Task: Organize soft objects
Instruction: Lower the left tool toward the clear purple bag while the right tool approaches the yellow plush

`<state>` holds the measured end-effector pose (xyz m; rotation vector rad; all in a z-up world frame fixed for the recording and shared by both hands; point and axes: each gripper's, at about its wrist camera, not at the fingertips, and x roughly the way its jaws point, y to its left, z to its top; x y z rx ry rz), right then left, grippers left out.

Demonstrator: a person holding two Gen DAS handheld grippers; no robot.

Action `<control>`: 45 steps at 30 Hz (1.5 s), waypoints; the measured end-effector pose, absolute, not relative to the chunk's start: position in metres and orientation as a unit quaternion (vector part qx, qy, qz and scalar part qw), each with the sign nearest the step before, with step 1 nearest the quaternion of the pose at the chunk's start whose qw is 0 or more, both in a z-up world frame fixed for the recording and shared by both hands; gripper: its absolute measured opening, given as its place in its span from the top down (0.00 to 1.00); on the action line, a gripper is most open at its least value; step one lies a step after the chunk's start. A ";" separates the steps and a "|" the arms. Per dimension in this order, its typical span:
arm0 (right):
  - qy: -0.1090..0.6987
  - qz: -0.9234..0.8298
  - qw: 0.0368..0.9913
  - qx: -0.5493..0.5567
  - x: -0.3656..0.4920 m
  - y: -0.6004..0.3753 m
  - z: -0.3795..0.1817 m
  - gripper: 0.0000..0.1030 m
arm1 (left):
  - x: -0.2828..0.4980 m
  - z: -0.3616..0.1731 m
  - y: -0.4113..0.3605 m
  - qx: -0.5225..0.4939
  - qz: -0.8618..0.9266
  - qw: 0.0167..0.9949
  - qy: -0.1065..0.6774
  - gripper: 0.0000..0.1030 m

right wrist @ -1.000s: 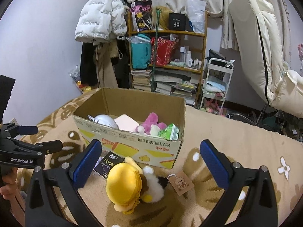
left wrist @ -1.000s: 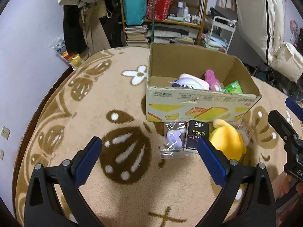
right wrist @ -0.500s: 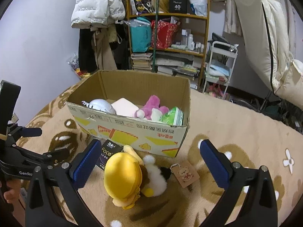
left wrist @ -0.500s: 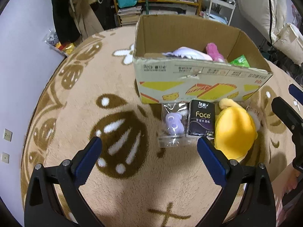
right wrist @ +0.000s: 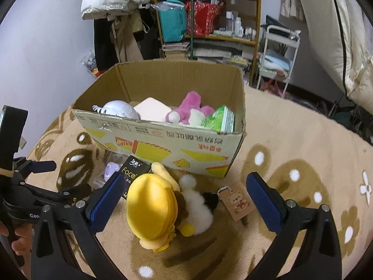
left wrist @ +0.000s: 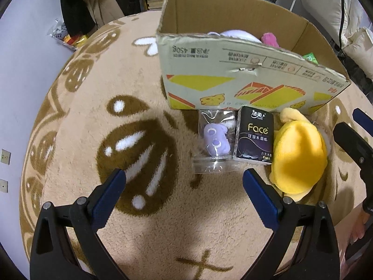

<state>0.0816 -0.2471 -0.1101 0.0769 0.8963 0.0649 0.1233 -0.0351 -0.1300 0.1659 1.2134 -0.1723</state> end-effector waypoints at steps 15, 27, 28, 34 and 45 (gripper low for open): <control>0.465 0.048 0.880 0.082 0.100 -0.251 -0.131 0.00 | 0.139 -0.151 -0.042 0.096 -0.070 0.803 0.584 0.04; 0.482 0.058 0.871 0.078 0.109 -0.243 -0.144 0.00 | 0.147 -0.160 -0.049 0.108 -0.072 0.801 0.584 0.04; 0.483 0.060 0.870 0.075 0.109 -0.241 -0.145 0.00 | 0.147 -0.161 -0.049 0.109 -0.073 0.801 0.584 0.04; 0.486 0.062 0.869 0.072 0.111 -0.239 -0.148 0.00 | 0.145 -0.161 -0.055 0.120 -0.079 0.805 0.575 0.04; 0.502 0.063 0.859 0.083 0.114 -0.240 -0.155 0.05 | 0.144 -0.161 -0.062 0.118 -0.092 0.807 0.571 0.04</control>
